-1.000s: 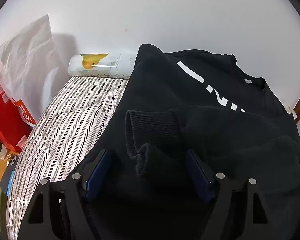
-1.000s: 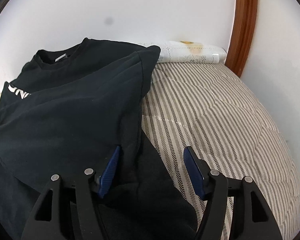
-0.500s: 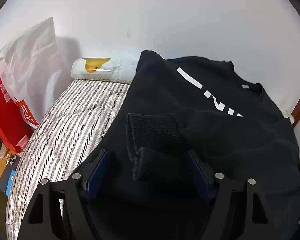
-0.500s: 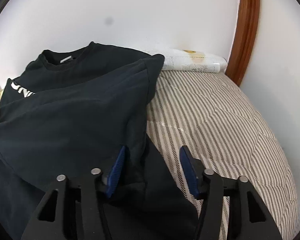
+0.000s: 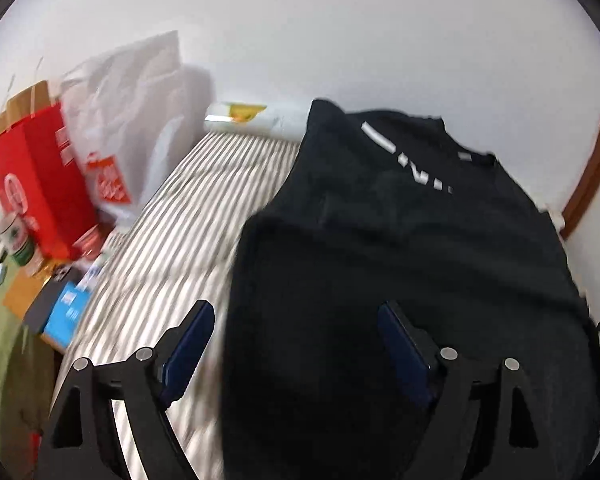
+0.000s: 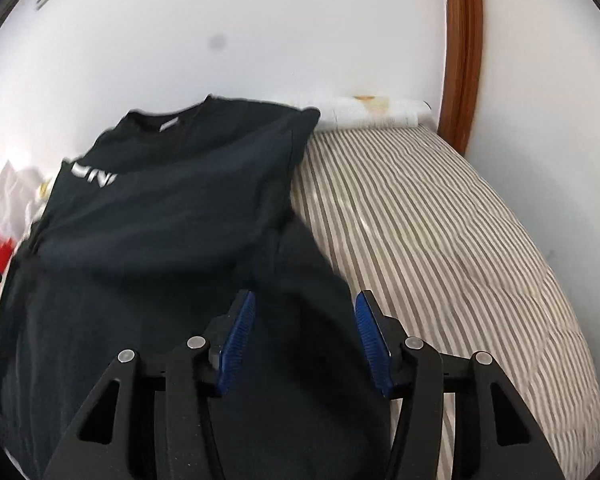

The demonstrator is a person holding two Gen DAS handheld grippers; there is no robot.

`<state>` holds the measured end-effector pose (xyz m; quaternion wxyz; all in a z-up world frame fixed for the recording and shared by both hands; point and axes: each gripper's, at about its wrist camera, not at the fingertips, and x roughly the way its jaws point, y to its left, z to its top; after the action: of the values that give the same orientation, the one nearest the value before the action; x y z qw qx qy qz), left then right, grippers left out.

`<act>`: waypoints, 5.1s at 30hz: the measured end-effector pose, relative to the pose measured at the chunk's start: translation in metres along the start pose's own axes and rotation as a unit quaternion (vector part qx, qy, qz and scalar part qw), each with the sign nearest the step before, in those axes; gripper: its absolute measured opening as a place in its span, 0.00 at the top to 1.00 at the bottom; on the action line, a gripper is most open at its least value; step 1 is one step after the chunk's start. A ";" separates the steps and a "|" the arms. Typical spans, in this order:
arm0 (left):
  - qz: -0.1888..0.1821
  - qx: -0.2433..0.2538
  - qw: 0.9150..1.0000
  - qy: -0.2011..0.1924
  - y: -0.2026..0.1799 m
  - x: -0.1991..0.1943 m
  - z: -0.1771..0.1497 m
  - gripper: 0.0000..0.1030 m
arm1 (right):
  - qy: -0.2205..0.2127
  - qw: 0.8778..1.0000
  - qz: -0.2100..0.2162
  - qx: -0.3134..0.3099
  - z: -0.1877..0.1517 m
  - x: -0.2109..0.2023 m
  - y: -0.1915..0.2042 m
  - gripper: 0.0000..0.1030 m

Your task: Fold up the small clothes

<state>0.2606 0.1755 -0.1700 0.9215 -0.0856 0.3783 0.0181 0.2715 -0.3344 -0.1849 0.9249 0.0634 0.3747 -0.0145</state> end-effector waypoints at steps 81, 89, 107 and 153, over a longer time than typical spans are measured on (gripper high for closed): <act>-0.064 0.011 0.998 0.007 -0.006 -0.181 -0.152 0.93 | 0.035 0.996 0.087 0.010 -0.126 -0.120 -0.038 0.94; -0.098 -0.005 0.995 -0.018 -0.002 -0.203 -0.146 0.94 | -0.006 0.996 0.092 -0.011 -0.131 -0.160 -0.035 0.94; -0.107 0.009 0.991 -0.082 -0.027 -0.201 -0.086 0.93 | -0.073 0.990 0.123 0.010 -0.077 -0.178 -0.032 0.94; 0.001 0.017 0.999 -0.039 -0.036 0.076 0.071 0.92 | -0.024 0.993 0.090 0.068 0.108 0.117 -0.003 0.94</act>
<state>0.3674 0.1501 -0.1685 0.9367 -0.0692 0.3428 0.0158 0.4295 -0.3483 -0.1896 0.9248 0.1594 0.3429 0.0413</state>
